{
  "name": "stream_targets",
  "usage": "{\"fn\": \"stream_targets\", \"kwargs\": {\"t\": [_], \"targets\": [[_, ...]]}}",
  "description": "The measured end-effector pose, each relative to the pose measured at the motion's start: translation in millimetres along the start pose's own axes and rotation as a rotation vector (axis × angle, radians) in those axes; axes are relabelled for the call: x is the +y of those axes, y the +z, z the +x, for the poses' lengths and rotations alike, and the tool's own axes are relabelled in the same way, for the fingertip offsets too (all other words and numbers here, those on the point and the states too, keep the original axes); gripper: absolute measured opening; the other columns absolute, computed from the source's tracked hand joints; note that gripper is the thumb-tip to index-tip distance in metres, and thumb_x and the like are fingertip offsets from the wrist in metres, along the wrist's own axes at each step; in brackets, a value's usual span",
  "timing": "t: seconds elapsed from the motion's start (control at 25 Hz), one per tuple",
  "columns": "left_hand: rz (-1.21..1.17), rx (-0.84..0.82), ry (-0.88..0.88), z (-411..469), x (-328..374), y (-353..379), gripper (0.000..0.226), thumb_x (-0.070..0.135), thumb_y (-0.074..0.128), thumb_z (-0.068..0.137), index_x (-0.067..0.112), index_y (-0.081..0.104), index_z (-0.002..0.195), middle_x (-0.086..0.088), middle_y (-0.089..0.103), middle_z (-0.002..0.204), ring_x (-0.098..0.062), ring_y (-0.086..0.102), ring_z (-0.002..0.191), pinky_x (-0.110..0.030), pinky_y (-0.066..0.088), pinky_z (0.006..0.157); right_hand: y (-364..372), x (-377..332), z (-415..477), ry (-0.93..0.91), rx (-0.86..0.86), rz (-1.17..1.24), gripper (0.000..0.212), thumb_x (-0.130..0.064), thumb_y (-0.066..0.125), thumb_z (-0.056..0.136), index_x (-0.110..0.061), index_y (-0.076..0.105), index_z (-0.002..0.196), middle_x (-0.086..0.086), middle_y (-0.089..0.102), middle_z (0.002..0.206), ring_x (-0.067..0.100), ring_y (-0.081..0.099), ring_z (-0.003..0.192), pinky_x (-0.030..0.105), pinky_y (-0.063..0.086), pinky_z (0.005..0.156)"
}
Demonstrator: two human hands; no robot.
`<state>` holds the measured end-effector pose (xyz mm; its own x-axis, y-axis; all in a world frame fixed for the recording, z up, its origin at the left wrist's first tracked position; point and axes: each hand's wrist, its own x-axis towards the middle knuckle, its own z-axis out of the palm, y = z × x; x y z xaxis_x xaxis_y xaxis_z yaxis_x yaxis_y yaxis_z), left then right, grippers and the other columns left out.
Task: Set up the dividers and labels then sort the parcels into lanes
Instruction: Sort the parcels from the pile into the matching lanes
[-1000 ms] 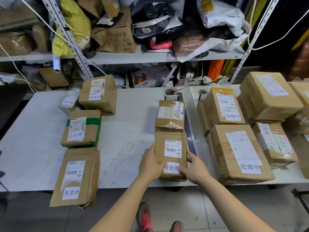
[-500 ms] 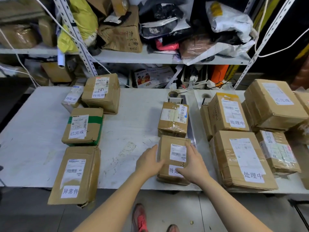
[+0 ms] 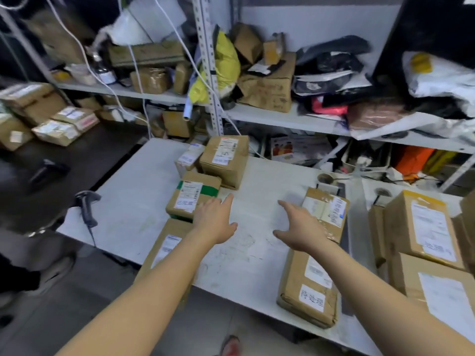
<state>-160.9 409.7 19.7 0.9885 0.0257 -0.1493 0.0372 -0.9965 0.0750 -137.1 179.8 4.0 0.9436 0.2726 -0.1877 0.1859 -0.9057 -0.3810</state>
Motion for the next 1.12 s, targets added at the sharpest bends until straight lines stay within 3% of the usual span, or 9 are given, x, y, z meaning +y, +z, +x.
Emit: {"fn": "stream_targets", "kwargs": {"t": [0.16, 0.6, 0.84, 1.04, 1.12], "targets": [[0.013, 0.019, -0.045, 23, -40, -6, 0.058, 0.047, 0.061, 0.09, 0.022, 0.041, 0.139, -0.01, 0.059, 0.131, -0.031, 0.054, 0.122, -0.043, 0.043, 0.102, -4, -22, 38, -0.031, -0.006, -0.038, 0.084, -0.043, 0.069, 0.087, -0.029, 0.027, 0.158, -0.003, 0.037, 0.161, 0.024, 0.039, 0.144, 0.044, 0.042, 0.111], [0.086, 0.03, 0.047, 191, -124, -23, 0.047, 0.042, 0.057, 0.094, 0.018, 0.051, 0.133, -0.01, 0.057, 0.133, -0.03, 0.05, 0.127, -0.044, 0.039, 0.104, 10, -85, 199, 0.067, -0.066, -0.184, 0.08, -0.04, 0.065, 0.091, -0.03, 0.024, 0.158, -0.002, 0.035, 0.162, 0.026, 0.037, 0.144, 0.046, 0.039, 0.11], [-0.068, -0.073, 0.032, 280, -163, -6, 0.051, 0.049, 0.053, 0.096, 0.019, 0.05, 0.137, -0.011, 0.059, 0.133, -0.032, 0.055, 0.121, -0.045, 0.046, 0.096, 23, -92, 284, 0.208, -0.057, 0.086, 0.085, -0.05, 0.071, 0.088, -0.022, 0.03, 0.157, 0.004, 0.048, 0.153, 0.027, 0.045, 0.139, 0.043, 0.045, 0.107], [-0.414, -0.183, -0.034, 325, -167, 28, 0.075, 0.056, 0.064, 0.088, 0.017, 0.038, 0.147, -0.005, 0.064, 0.129, -0.031, 0.063, 0.114, -0.038, 0.049, 0.08, 45, -92, 320, 0.375, -0.108, 0.377, 0.115, -0.05, 0.085, 0.075, -0.013, 0.018, 0.161, 0.006, 0.042, 0.159, 0.028, 0.046, 0.141, 0.042, 0.049, 0.106], [-0.572, -0.183, -0.082, 335, -169, 40, 0.073, 0.063, 0.069, 0.079, 0.025, 0.049, 0.138, 0.002, 0.066, 0.127, -0.025, 0.064, 0.112, -0.034, 0.048, 0.078, 53, -94, 328, 0.407, -0.081, 0.491, 0.103, -0.045, 0.087, 0.072, -0.017, 0.033, 0.154, 0.002, 0.052, 0.15, 0.024, 0.055, 0.131, 0.041, 0.053, 0.102]]}}
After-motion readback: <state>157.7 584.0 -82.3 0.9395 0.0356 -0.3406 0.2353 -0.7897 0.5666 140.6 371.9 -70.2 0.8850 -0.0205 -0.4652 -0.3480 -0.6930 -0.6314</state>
